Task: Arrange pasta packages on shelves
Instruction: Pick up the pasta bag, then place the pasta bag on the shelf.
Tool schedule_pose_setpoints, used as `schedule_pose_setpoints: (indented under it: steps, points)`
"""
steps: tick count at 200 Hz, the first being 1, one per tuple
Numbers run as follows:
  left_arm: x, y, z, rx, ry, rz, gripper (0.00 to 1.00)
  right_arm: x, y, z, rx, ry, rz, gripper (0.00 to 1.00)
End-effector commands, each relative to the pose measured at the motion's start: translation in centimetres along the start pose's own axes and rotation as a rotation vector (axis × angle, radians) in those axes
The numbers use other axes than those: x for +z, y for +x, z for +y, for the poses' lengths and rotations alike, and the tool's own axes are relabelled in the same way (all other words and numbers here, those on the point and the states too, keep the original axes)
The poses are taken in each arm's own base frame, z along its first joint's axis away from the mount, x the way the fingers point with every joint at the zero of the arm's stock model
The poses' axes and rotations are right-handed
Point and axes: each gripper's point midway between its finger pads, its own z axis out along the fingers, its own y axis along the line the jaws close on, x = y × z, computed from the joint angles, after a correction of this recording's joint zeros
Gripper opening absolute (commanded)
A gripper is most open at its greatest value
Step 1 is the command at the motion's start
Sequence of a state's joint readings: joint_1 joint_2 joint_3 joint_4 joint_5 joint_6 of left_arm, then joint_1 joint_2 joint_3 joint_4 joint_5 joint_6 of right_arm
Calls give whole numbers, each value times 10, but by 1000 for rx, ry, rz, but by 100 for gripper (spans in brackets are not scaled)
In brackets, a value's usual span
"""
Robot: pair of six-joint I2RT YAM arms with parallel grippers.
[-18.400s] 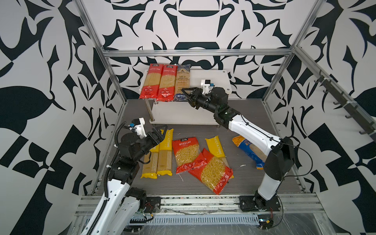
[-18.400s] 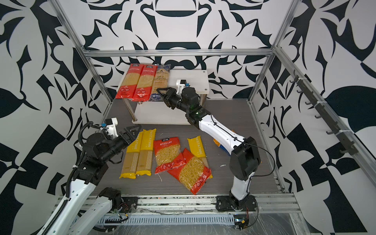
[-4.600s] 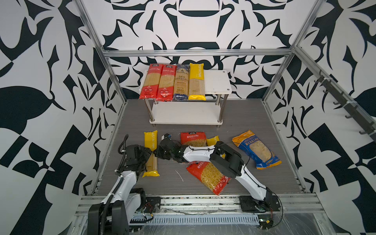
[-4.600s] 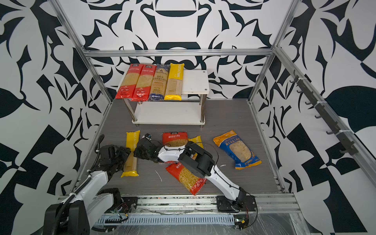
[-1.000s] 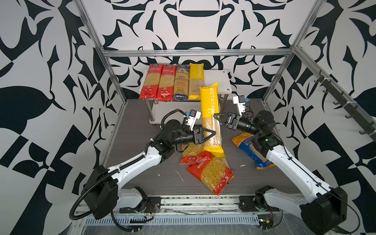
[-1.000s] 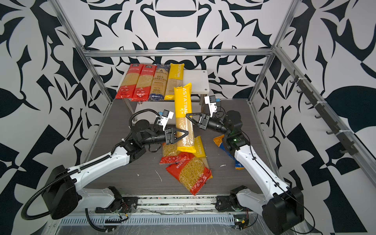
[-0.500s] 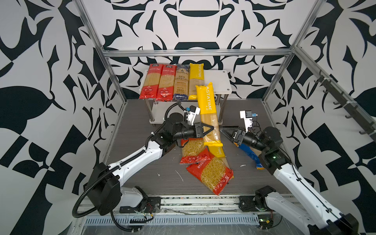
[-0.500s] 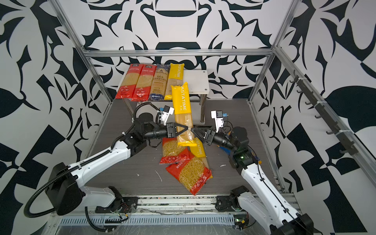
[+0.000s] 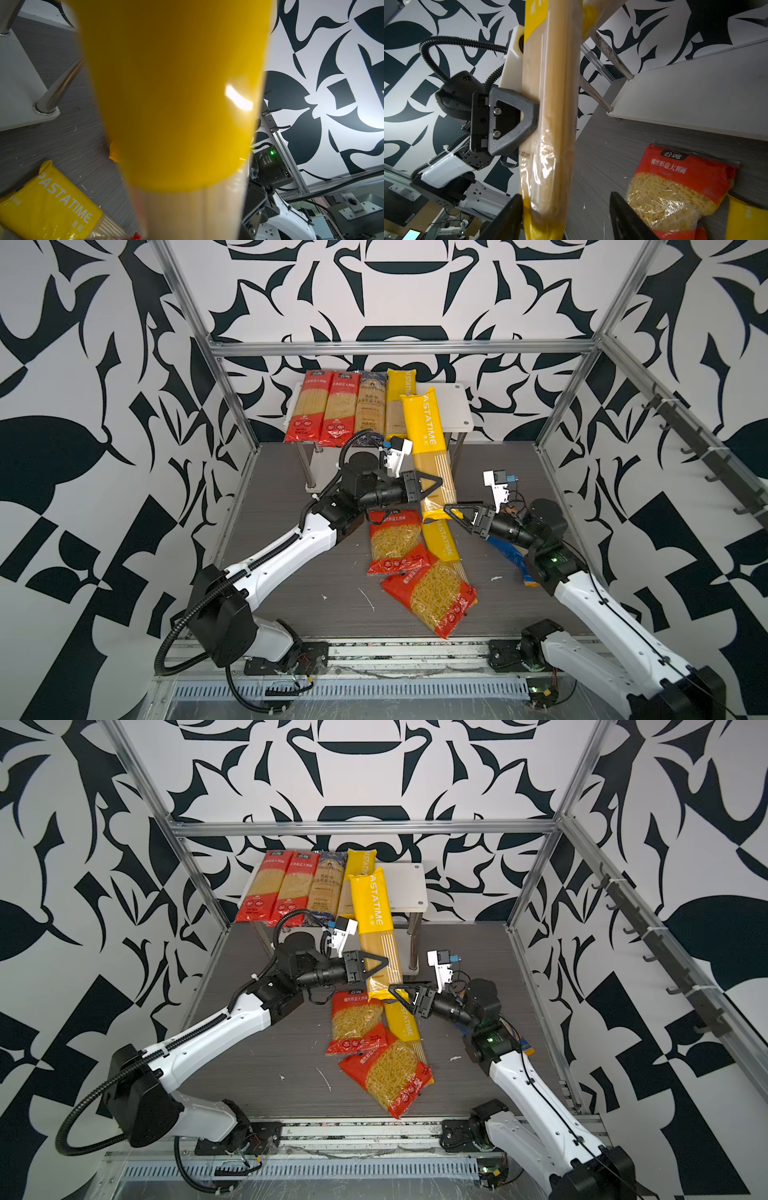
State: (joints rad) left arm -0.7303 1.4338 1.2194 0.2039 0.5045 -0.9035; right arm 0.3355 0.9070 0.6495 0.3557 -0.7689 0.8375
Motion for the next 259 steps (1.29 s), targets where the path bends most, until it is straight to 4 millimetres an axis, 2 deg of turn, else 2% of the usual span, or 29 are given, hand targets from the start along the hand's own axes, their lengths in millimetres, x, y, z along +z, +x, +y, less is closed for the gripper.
schedule_pose_setpoints:
  steps: [1,42,64,82,109,136,170,175,180,182,185,227,259]
  points:
    - [-6,-35,-53,134,132,-88,30,5,-24,25,-21,-111,-72,65]
    - [6,-43,-54,140,122,-71,32,12,-44,30,38,-193,-145,51]
    - [8,-48,-54,143,110,-71,34,14,-54,32,51,-212,-175,34]
    - [5,-55,-52,141,92,-90,44,15,-62,37,55,-225,-193,19]
    - [-6,-62,-51,145,66,-128,63,15,-77,43,54,-212,-206,9]
    - [-23,-64,-48,152,35,-168,73,14,-93,50,39,-188,-203,4]
    - [-49,-54,-41,159,-9,-194,77,19,-120,54,63,-166,-191,0]
    - [-53,-52,-38,164,-20,-199,77,21,-124,52,75,-156,-185,0]
    - [-53,-48,-28,157,-48,-196,77,23,-127,50,87,-143,-178,0]
    - [-62,-48,-37,170,-40,-212,77,24,-129,49,92,-137,-176,0]
    - [-67,-47,-39,178,-42,-219,77,26,-130,48,102,-130,-171,0]
    - [-106,-23,-4,195,-198,-266,78,44,-160,38,180,-94,-132,0]
    - [-118,-5,22,166,-273,-271,78,61,-178,33,217,-85,-100,0]
